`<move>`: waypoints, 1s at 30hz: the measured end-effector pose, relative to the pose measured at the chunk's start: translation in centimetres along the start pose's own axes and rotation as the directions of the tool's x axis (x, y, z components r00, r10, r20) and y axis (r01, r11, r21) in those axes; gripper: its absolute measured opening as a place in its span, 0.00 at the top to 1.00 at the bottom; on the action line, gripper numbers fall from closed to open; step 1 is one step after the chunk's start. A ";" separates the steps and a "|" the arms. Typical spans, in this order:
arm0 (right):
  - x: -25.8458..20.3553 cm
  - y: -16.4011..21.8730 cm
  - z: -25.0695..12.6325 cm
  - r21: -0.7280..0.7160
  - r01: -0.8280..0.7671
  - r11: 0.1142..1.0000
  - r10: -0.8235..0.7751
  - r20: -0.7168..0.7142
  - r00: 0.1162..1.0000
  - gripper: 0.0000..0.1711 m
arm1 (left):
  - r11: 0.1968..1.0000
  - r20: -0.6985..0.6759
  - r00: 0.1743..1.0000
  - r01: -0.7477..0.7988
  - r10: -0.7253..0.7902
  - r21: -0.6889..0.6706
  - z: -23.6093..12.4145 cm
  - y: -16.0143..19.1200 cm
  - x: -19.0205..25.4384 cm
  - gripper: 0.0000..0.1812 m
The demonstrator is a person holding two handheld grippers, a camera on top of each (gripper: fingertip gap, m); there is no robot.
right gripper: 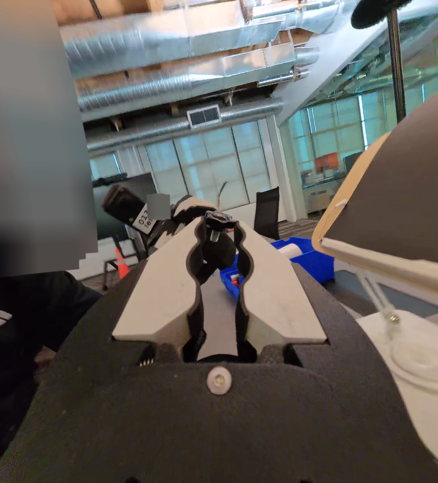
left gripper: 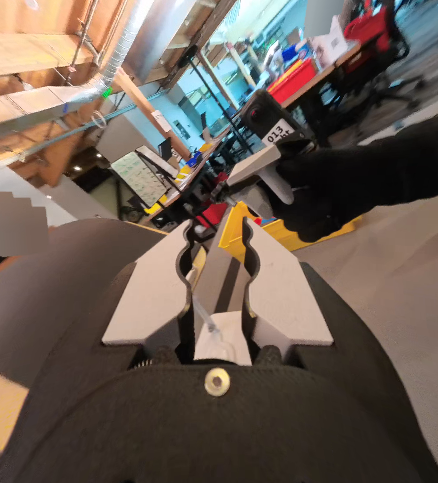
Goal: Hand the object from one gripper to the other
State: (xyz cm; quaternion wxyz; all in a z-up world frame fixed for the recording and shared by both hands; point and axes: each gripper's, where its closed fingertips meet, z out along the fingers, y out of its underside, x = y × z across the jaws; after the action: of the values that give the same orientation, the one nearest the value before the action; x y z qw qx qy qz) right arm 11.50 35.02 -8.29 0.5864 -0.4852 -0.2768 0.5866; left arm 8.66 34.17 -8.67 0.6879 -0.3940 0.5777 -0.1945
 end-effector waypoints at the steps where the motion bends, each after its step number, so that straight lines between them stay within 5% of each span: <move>1: 0.3 0.3 -0.2 0.013 -0.044 0.999 0.044 0.003 0.999 0.90 | 0.998 0.017 0.998 -0.055 0.055 -0.020 0.2 0.1 0.2 0.81; 7: 0.3 1.5 -0.7 0.019 -0.185 0.983 0.184 0.036 0.982 0.90 | 0.949 0.085 0.952 -0.279 0.294 -0.149 1.6 1.2 1.1 0.85; 30: -1.2 5.5 -1.5 -0.209 -0.233 0.950 0.259 0.111 0.959 0.89 | 0.940 -0.169 0.946 -0.302 0.276 -0.159 1.5 2.3 4.9 0.97</move>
State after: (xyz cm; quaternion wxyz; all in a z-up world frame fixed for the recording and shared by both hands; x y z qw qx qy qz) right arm 10.35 32.65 -13.51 0.4382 -0.5290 -0.3095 0.6575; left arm 10.92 32.56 -13.52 0.6263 -0.3510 0.6930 -0.0655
